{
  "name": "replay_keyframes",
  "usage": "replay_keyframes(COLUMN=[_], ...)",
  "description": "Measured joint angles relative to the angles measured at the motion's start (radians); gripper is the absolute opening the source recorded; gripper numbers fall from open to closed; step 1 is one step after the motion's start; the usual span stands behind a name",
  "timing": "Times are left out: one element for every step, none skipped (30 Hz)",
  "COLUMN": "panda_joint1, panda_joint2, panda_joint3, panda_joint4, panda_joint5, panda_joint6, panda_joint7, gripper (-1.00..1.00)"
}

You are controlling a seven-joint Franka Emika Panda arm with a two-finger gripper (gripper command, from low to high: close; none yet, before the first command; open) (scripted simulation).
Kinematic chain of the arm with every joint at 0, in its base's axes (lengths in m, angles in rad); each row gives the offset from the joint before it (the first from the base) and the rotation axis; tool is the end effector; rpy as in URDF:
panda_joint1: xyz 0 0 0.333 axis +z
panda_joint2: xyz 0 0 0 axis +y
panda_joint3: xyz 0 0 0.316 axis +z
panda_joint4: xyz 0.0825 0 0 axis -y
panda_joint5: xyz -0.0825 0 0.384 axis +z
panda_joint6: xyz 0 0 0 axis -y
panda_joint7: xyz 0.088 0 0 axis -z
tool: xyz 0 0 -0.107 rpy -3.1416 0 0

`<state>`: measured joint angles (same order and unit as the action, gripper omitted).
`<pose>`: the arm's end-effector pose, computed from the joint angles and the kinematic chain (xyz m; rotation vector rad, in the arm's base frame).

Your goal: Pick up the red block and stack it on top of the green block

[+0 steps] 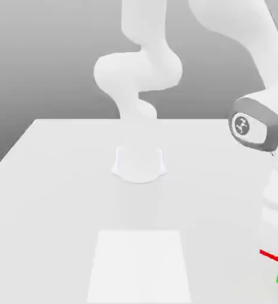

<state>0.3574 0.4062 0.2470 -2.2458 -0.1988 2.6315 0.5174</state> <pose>0.4406 0.3145 0.1887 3.1184 0.3788 -0.0015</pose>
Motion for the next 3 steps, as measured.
replay_keyframes(panda_joint1=[0.000,0.000,0.000], panda_joint2=[0.000,0.000,0.000], panda_joint3=[0.000,0.000,0.000], panda_joint4=[0.000,0.000,0.000], panda_joint5=[0.000,0.000,0.000], panda_joint6=[0.000,0.000,0.000], panda_joint7=[0.000,0.000,0.000], gripper=[1.00,1.00,1.00])
